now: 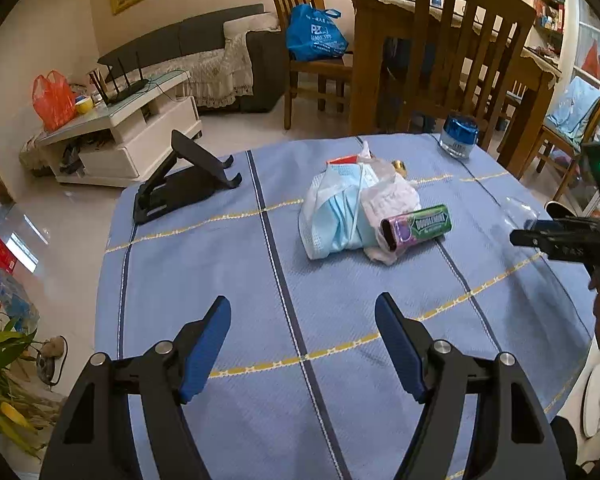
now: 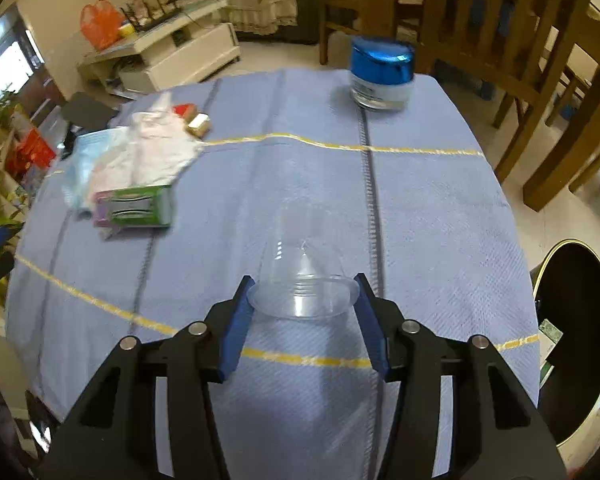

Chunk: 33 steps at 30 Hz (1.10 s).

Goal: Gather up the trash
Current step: 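Grasp the upside-down clear plastic cup with the right tool, then grasp the green Doublemint gum pack with the left tool while the right tool holds the cup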

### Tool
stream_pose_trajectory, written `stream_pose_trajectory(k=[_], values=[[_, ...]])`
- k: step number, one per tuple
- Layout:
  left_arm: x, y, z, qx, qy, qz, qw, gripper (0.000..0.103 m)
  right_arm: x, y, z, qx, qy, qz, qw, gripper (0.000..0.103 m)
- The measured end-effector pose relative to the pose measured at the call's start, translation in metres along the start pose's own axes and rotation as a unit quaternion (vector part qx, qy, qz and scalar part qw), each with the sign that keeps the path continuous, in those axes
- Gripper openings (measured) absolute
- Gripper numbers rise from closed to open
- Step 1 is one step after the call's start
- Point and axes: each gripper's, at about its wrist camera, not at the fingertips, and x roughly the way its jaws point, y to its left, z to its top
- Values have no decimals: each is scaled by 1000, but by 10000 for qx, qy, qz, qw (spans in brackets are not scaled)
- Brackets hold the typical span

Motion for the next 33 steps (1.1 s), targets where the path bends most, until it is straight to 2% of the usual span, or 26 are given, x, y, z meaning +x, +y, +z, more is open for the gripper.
stream_pose_trajectory(k=[6, 10, 12, 15, 17, 18, 22, 27, 33], values=[[0, -5, 1, -4, -5, 45, 10000, 71, -41, 31, -13, -58, -414, 557, 9976, 49], [-5, -13, 4, 63, -94, 209, 9997, 71, -74, 47, -26, -5, -758, 1022, 9919, 49], [-7, -19, 8, 89, -117, 235, 9996, 71, -83, 48, -32, 15, -866, 1062, 9906, 50], [-10, -34, 14, 247, -209, 484, 9983, 75, -88, 41, -41, 94, -942, 990, 9906, 50], [-12, -40, 17, 265, -252, 614, 9974, 95, -90, 30, -46, 251, -969, 1021, 9897, 50], [-12, -43, 18, 264, -283, 668, 9970, 97, -92, 20, -50, 384, -996, 1033, 9889, 50], [-7, -46, 26, 292, -228, 717, 9967, 97, -96, -24, -68, 828, -1068, 911, 9866, 50], [-1, -37, 36, 49, -122, 457, 9989, 97, -98, -83, -92, 1411, -1088, 712, 9814, 50], [7, -48, 37, 20, -4, 460, 9989, 97, -113, -159, -113, 2028, -1289, 84, 9707, 50]])
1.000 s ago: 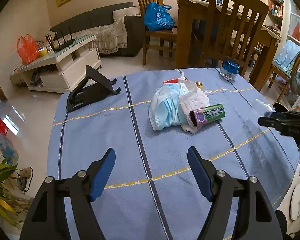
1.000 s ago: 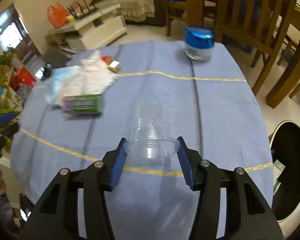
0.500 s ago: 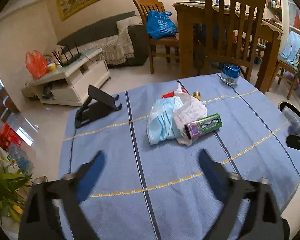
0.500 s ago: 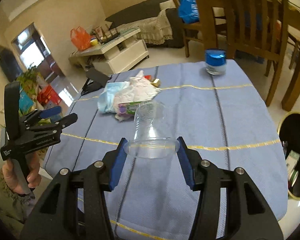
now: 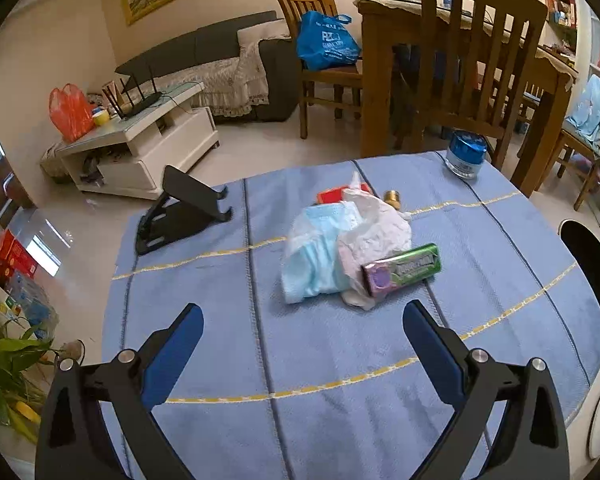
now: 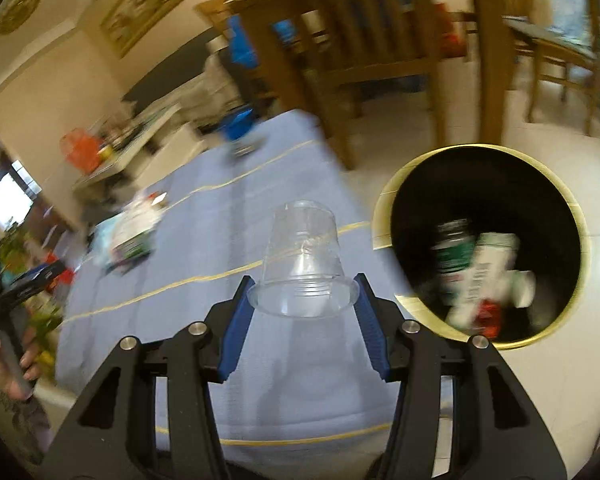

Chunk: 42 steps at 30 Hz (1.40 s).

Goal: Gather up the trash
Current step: 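Grasp the green Doublemint gum pack with the left tool while the right tool holds the cup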

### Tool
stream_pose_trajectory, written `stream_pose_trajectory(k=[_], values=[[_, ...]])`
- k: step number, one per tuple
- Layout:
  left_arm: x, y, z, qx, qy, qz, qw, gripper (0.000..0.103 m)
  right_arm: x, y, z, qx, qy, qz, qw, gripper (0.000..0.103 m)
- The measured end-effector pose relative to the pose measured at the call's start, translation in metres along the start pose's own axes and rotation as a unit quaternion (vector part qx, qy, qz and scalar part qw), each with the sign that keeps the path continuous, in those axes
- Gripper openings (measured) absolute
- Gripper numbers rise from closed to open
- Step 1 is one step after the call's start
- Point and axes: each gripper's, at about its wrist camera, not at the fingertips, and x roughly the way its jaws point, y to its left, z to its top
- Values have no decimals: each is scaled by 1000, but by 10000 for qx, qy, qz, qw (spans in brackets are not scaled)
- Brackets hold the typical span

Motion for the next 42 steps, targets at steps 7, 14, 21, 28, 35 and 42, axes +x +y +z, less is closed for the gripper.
stream_pose_trajectory(k=[7, 14, 21, 28, 35, 42], values=[[7, -50, 13, 101, 68, -119, 9999, 97, -12, -56, 6, 552, -212, -239, 9980, 49], [36, -86, 21, -152, 161, 217, 9995, 97, -11, -54, -3, 493, -165, -157, 9985, 49], [75, -125, 27, -321, 287, 1251, 9912, 97, -6, -45, -5, 409, -112, -19, 9991, 49], [90, -120, 24, -638, 325, 2060, 9759, 97, -3, -41, -5, 309, -32, -4, 9995, 50], [96, -114, 26, -754, 332, 1715, 9817, 97, 3, -38, -4, 368, 17, 90, 9993, 50], [107, -102, 23, -1084, 535, 1357, 9834, 97, 2, -20, -2, 172, -12, 150, 9997, 49]])
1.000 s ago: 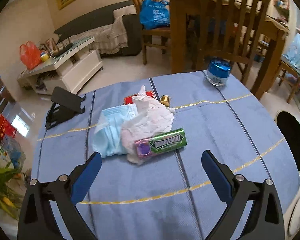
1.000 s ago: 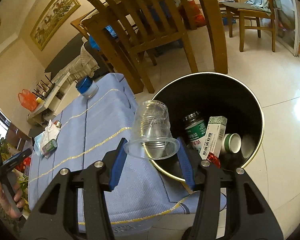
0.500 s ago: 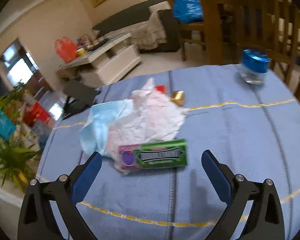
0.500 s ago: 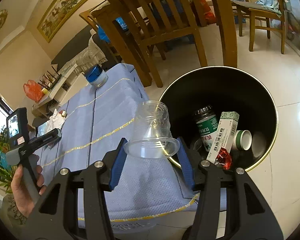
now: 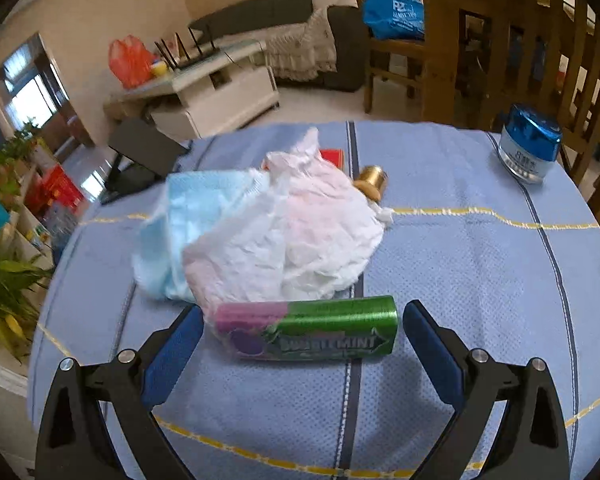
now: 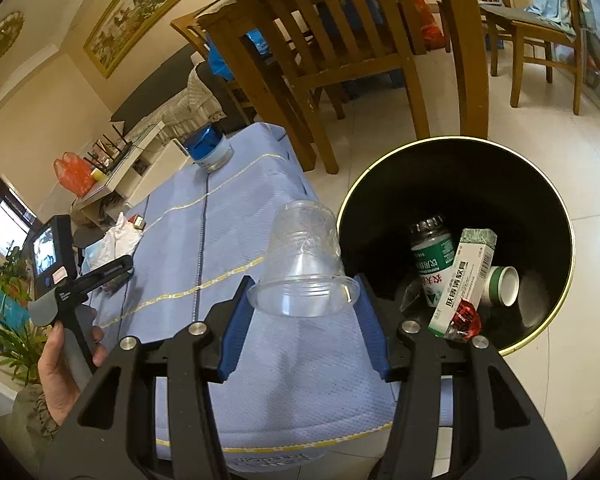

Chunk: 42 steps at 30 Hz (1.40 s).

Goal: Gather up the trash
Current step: 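Grasp the green Doublemint gum pack with the left tool while the right tool holds the cup, then carry the gum pack and the cup over the black bin with both tools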

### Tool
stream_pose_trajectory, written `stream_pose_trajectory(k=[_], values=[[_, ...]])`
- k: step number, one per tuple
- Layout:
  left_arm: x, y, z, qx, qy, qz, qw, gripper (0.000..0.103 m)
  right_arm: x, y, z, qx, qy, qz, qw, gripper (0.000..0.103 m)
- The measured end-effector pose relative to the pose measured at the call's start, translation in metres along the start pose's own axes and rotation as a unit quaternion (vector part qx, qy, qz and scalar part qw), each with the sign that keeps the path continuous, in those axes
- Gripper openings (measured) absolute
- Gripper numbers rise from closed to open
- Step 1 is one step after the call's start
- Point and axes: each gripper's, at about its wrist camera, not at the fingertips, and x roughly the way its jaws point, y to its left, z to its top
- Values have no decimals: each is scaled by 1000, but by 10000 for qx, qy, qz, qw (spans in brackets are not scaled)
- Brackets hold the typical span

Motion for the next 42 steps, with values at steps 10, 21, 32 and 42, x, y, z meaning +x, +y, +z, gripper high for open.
stream_pose_trajectory(k=[10, 21, 32, 42], values=[[-22, 2, -17, -144, -120, 353, 9992, 95, 0, 4, -1, -15, 30, 27, 10000, 49], [-12, 1, -23, -265, 322, -4, 9991, 96, -1, 9, 1, -61, 24, 75, 10000, 50], [-7, 11, -23, -550, 552, -718, 9944, 81, -5, 14, 2, -32, -14, 145, 9999, 50], [-29, 16, -21, 249, 835, -705, 9937, 77, -21, 24, 3, -127, -121, 170, 9997, 49]])
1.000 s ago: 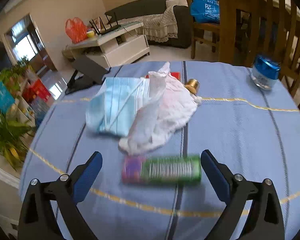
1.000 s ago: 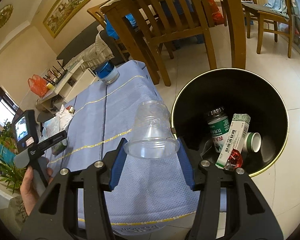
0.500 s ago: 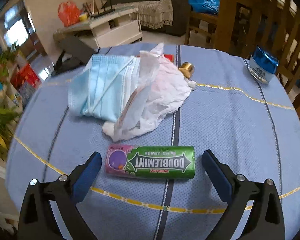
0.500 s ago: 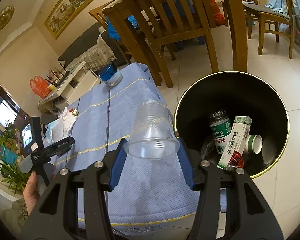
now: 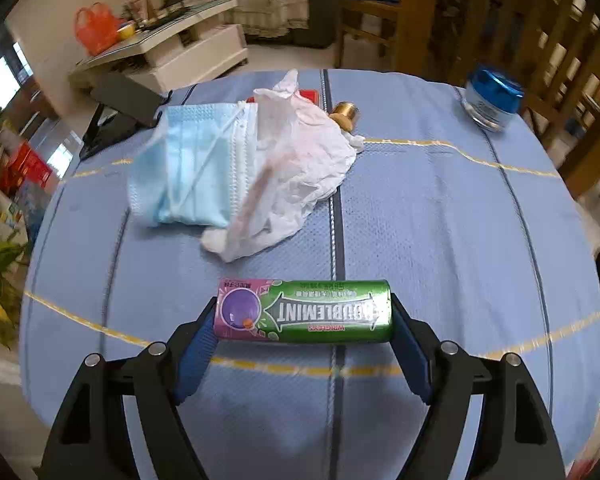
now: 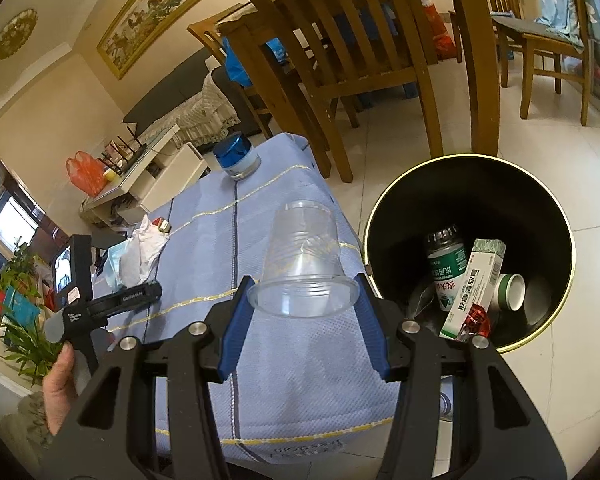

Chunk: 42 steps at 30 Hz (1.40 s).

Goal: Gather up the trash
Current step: 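Carry the gum pack and the cup over the black bin with both tools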

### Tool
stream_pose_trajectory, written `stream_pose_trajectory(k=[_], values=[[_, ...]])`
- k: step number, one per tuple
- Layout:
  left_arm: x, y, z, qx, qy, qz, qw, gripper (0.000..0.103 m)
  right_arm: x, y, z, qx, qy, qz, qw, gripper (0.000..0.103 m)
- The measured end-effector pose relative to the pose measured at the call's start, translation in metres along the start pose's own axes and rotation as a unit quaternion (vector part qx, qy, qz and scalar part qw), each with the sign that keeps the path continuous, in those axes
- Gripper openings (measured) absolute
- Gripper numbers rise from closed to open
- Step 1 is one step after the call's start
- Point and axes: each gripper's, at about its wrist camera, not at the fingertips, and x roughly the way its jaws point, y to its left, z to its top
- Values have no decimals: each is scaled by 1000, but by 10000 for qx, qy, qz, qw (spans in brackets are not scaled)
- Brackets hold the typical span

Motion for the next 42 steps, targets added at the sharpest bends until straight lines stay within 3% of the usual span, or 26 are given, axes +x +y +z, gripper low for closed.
stream_pose_trajectory(k=[6, 10, 14, 17, 25, 31, 42], values=[[-57, 48, 2, 879, -711, -74, 9936, 77, -11, 8, -3, -117, -53, 102, 9999, 49], [-83, 92, 1, 861, -1149, 28, 9896, 77, -10, 11, -8, -141, -19, 192, 9997, 49], [-92, 122, -3, 631, -1196, -142, 9907, 77, -3, 18, -12, -176, 87, 265, 9995, 49], [-94, 124, -2, 635, -1217, -193, 9903, 77, 1, 29, -13, -276, 132, 323, 9990, 49], [-103, 97, -2, 950, -1304, -574, 9852, 77, 0, 53, -19, -670, 156, 223, 9974, 50], [-104, 46, -9, 1184, -1198, -997, 9807, 77, 2, 47, -18, -608, 157, 203, 9978, 49], [-122, -52, -28, 1921, -1663, -1511, 9553, 77, -7, 15, -12, -374, 1, 27, 9993, 49]])
